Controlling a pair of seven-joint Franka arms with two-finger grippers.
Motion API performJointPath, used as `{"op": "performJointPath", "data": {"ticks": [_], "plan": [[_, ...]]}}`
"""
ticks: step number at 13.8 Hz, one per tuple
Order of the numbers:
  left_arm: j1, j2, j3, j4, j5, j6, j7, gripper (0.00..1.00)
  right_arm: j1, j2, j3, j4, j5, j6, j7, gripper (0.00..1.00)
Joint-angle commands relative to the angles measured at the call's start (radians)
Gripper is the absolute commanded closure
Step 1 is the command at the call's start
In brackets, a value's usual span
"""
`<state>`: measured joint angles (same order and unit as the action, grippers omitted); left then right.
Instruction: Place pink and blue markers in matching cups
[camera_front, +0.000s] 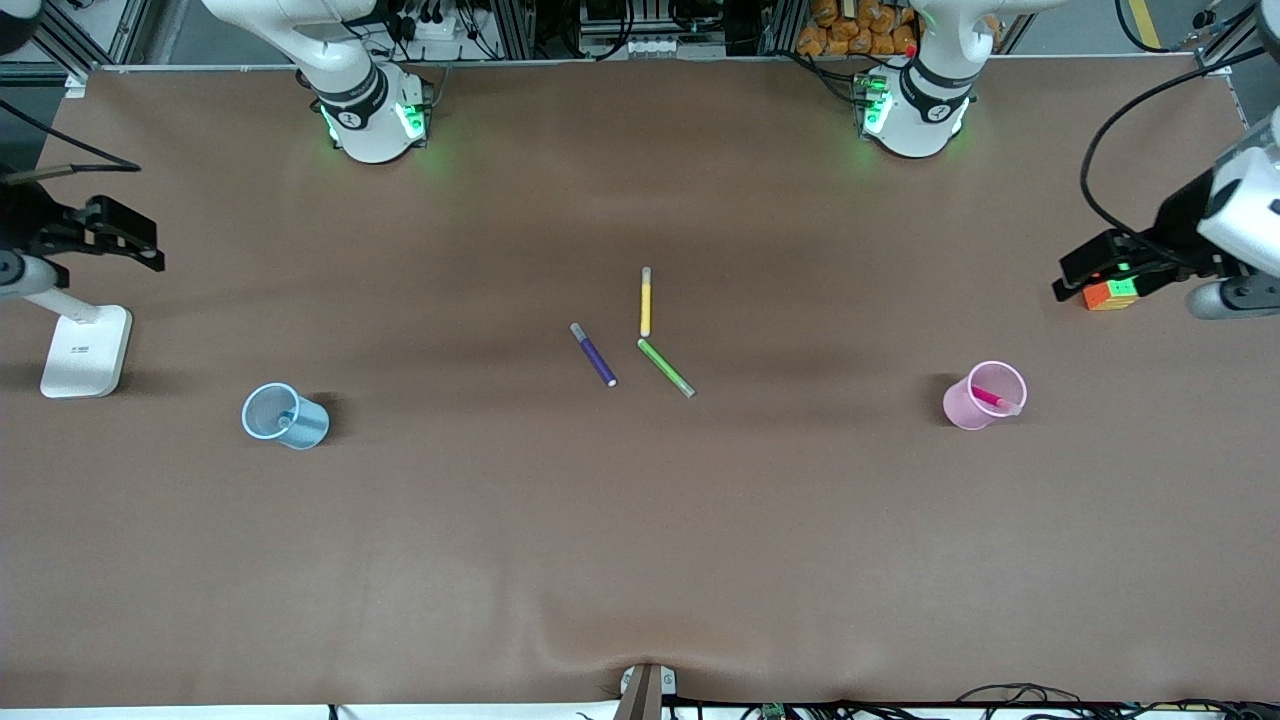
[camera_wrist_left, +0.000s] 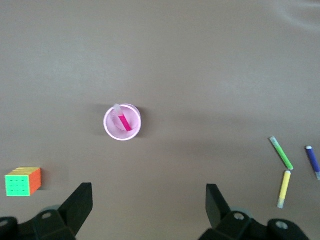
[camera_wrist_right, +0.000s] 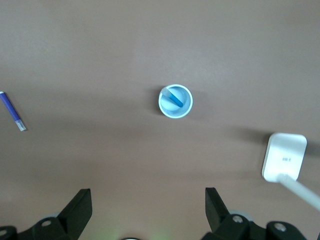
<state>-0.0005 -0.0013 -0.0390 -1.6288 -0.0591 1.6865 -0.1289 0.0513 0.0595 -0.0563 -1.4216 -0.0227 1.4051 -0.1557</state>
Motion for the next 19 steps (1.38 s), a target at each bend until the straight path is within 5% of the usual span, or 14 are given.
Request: {"op": "performJointPath", "data": {"ticks": [1, 5, 19], "plan": [[-0.019, -0.025, 0.021, 0.03, 0.048, -0.028, 0.04, 0.0, -0.031, -0.042, 0.012, -0.003, 0.03, -0.061, 0.114, 0.0], [-0.049, -0.028, 0.083, 0.036, 0.038, -0.06, 0.044, 0.0, -0.056, -0.072, 0.016, -0.065, 0.081, -0.057, 0.203, 0.0], [-0.041, -0.012, 0.082, 0.038, 0.05, -0.079, 0.081, 0.0, -0.085, -0.073, 0.012, -0.076, 0.07, -0.031, 0.157, 0.0]]}}
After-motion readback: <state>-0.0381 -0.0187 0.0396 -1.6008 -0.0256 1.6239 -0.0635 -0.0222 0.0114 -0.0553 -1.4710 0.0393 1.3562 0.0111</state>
